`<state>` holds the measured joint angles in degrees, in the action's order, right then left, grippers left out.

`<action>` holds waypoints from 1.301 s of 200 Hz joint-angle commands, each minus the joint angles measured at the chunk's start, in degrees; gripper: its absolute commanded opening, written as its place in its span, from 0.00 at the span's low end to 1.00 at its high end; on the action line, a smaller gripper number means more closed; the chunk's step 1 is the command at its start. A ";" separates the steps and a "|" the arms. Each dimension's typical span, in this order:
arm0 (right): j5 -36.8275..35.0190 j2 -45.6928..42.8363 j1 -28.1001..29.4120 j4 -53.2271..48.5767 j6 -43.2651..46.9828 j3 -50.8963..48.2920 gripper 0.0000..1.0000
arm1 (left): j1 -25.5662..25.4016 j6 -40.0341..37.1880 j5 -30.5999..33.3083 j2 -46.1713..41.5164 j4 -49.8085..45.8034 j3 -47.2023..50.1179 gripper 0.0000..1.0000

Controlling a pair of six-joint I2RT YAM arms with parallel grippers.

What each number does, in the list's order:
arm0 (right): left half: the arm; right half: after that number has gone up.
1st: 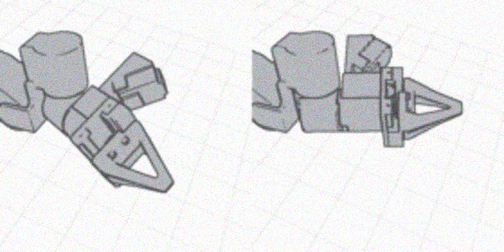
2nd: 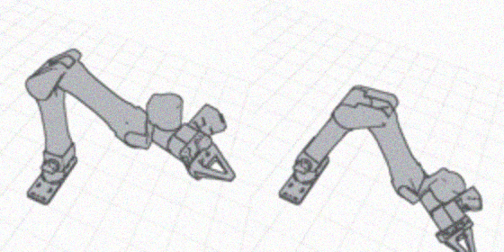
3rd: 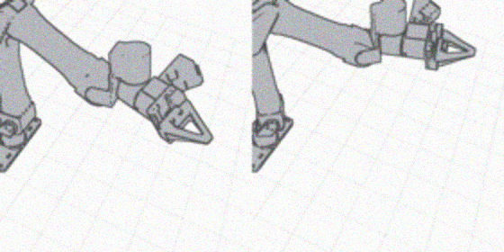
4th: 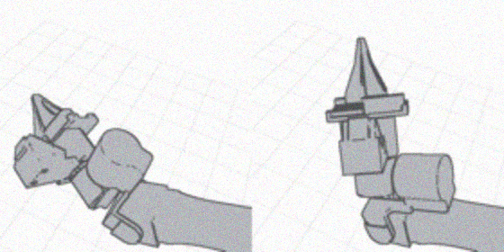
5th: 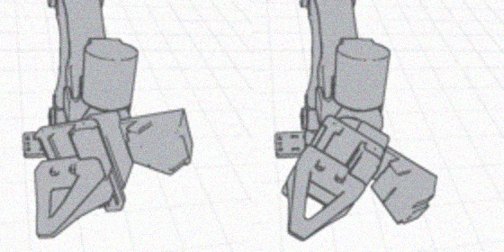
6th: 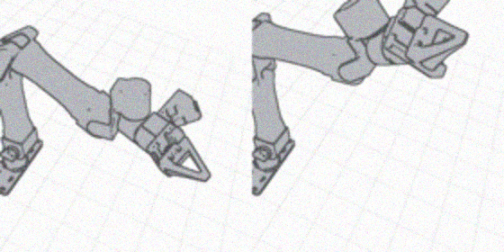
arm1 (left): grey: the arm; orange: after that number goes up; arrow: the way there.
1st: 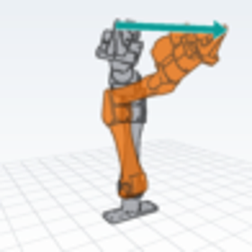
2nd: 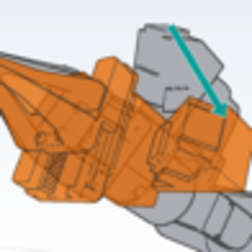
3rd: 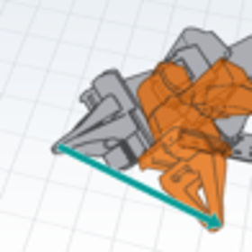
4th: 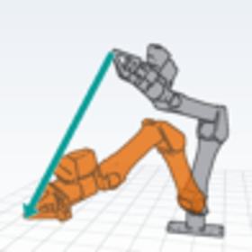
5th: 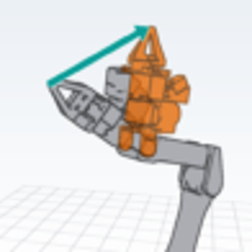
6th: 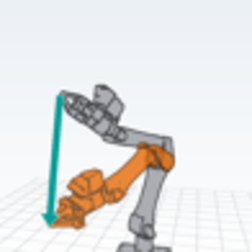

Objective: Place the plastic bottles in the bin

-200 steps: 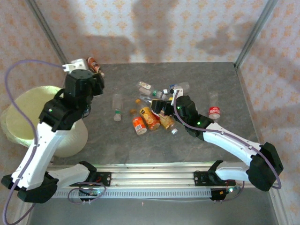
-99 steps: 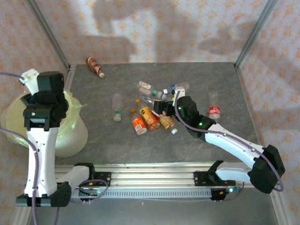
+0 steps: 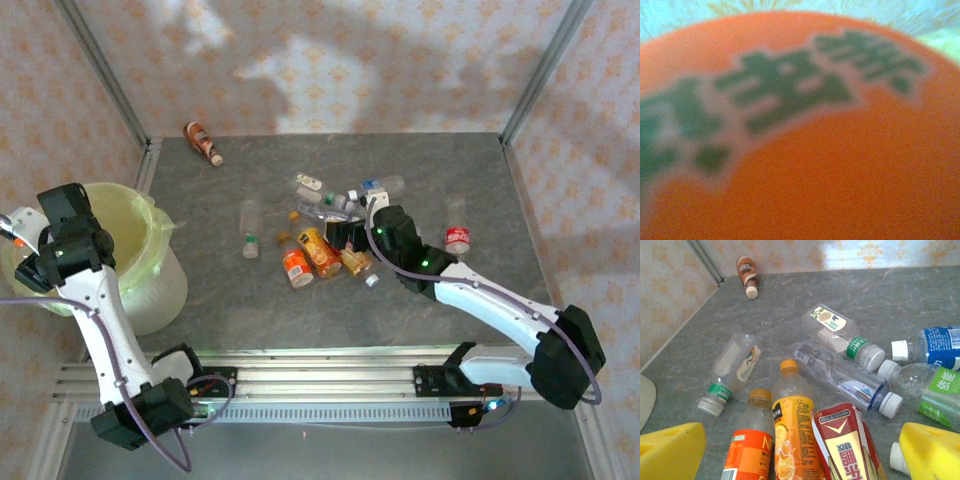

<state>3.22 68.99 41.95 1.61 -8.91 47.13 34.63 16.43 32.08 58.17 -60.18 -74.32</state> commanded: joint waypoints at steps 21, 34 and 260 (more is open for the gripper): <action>1.34 0.27 0.15 -0.76 1.13 1.52 0.99 | 5.09 0.33 -3.89 3.09 0.65 1.30 0.57; 1.26 0.09 0.15 -0.82 1.11 1.38 0.99 | 5.09 0.61 -3.58 4.15 -0.13 0.86 0.58; 1.23 0.44 0.15 -0.77 -1.82 0.24 0.99 | -9.54 10.38 -41.19 1.82 2.90 -12.50 0.92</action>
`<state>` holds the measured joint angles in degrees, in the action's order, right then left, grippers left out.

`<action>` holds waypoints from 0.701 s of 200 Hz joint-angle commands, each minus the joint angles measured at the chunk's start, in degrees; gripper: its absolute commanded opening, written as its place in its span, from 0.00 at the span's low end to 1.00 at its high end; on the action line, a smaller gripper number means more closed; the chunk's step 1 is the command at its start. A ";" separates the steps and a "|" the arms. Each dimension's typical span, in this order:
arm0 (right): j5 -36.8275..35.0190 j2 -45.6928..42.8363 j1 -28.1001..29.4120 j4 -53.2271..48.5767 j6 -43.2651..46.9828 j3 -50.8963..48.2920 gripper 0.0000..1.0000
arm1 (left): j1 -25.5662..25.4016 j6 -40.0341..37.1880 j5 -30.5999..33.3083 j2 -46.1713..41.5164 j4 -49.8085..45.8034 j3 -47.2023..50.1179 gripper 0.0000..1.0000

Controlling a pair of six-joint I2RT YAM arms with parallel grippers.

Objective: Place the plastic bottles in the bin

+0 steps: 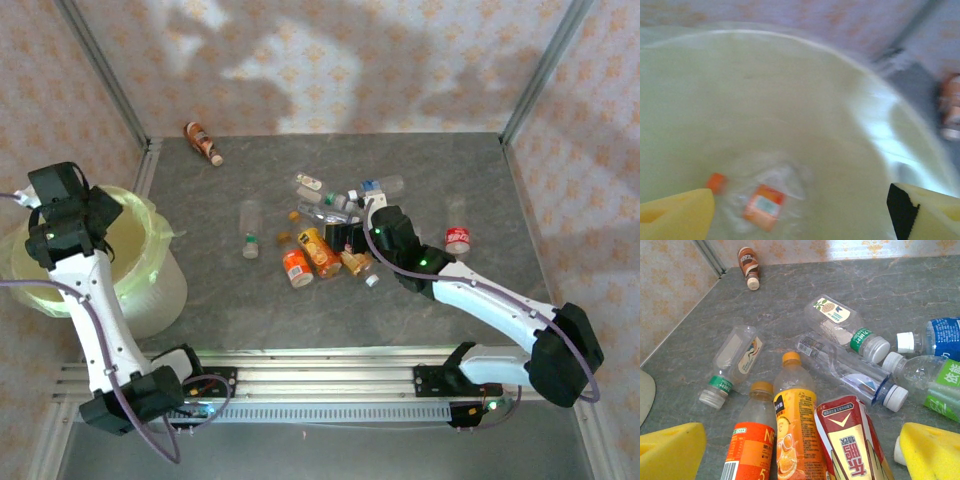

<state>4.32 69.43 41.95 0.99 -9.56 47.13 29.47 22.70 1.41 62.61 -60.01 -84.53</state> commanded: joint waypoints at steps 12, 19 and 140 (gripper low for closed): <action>0.16 0.09 0.15 -0.18 -1.58 0.31 0.99 | -7.90 6.49 -12.29 -3.23 4.89 -2.61 0.93; 0.22 0.00 0.15 -0.20 -1.74 0.29 0.99 | -10.15 7.47 -12.86 -3.37 6.18 -2.69 0.95; -8.76 -8.60 0.15 -3.46 -4.24 -4.13 0.99 | -52.14 7.55 10.10 21.93 10.27 -16.96 1.00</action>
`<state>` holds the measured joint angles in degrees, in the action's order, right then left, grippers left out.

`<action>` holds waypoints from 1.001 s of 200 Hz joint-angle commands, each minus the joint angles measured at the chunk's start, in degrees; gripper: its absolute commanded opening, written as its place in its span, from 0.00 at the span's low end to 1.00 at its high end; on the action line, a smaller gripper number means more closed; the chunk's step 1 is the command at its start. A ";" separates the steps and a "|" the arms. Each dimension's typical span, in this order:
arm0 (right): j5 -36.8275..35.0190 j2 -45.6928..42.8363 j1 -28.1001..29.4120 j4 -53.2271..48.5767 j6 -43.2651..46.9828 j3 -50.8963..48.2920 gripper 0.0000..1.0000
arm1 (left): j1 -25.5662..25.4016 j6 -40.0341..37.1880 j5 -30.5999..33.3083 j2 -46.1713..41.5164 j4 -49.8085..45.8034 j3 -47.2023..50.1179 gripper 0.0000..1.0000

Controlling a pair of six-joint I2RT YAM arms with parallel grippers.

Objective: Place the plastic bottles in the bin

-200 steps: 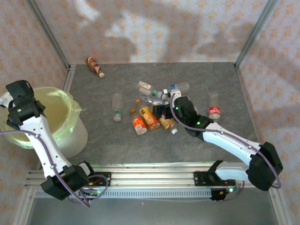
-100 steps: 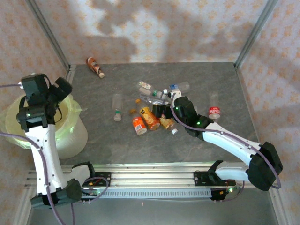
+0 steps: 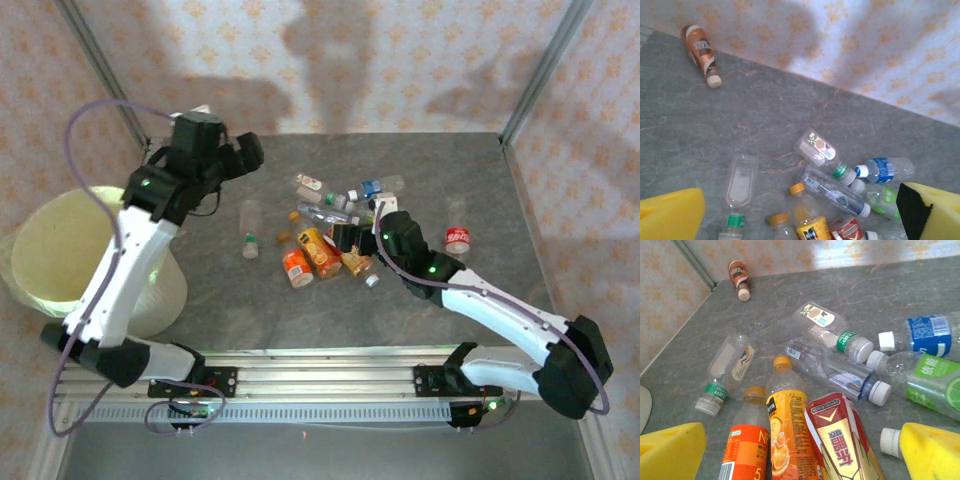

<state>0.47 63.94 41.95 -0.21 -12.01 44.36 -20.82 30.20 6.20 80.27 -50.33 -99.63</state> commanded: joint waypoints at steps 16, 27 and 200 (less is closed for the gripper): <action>-7.26 -4.95 0.14 -3.52 -2.85 -2.03 0.99 | -2.18 1.64 4.95 7.29 0.61 -0.83 1.00; -8.79 -5.98 0.14 -4.38 -3.71 -2.72 0.99 | -2.16 1.87 4.86 9.04 1.54 1.17 1.00; -13.41 -7.07 0.06 -6.97 -6.69 -4.05 0.99 | 5.46 -9.31 4.78 39.55 6.27 2.98 1.00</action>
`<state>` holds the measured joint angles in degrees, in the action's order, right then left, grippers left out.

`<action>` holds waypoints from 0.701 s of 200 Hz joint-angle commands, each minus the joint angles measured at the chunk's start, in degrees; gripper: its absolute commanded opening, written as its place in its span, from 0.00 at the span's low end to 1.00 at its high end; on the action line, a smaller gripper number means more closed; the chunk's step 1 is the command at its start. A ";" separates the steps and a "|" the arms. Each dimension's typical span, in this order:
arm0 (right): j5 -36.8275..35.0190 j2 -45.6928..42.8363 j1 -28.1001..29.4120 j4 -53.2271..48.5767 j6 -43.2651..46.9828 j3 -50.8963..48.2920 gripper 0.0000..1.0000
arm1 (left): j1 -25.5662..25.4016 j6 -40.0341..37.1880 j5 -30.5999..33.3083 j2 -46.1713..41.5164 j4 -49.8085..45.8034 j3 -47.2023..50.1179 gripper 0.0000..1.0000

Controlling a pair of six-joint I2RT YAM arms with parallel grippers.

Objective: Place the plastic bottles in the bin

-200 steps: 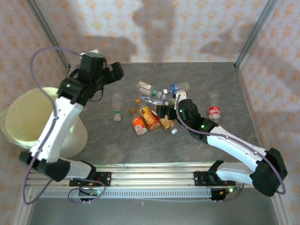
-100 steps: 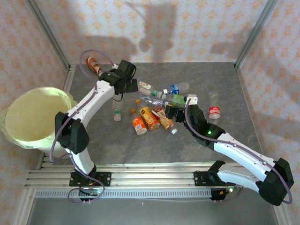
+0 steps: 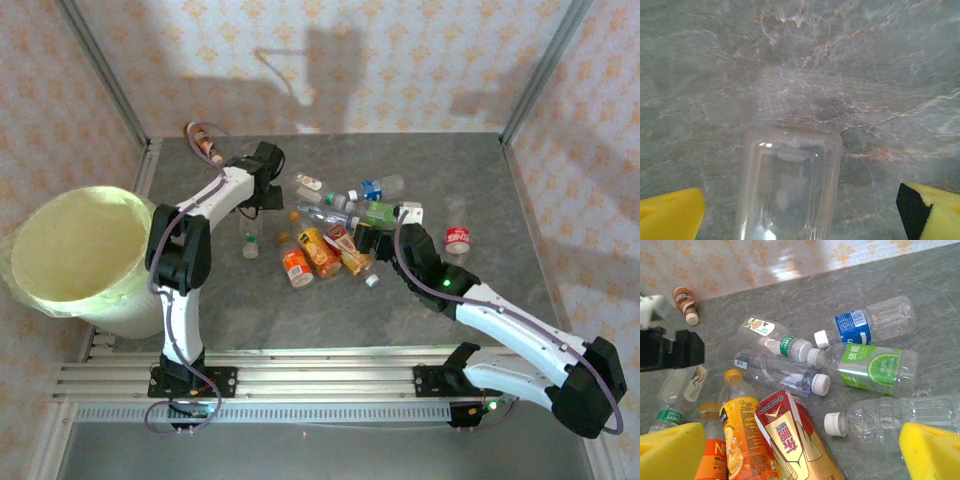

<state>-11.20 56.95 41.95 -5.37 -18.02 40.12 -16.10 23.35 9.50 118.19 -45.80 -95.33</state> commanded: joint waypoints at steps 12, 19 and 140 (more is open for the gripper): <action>-1.95 -0.25 0.06 -2.26 -0.71 0.15 0.99 | 1.42 -3.68 0.07 2.02 3.54 -0.08 1.00; -2.06 -0.35 0.06 -2.38 -0.77 0.14 0.99 | 1.77 -4.24 -1.07 2.04 4.44 0.67 1.00; -2.60 -0.80 0.06 -3.15 -0.81 -0.08 0.99 | 2.98 -6.22 -7.94 -2.45 10.94 12.44 0.83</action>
<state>-12.51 56.80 41.95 -7.97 -18.06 40.12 -13.08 18.70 1.78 117.80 -35.48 -84.12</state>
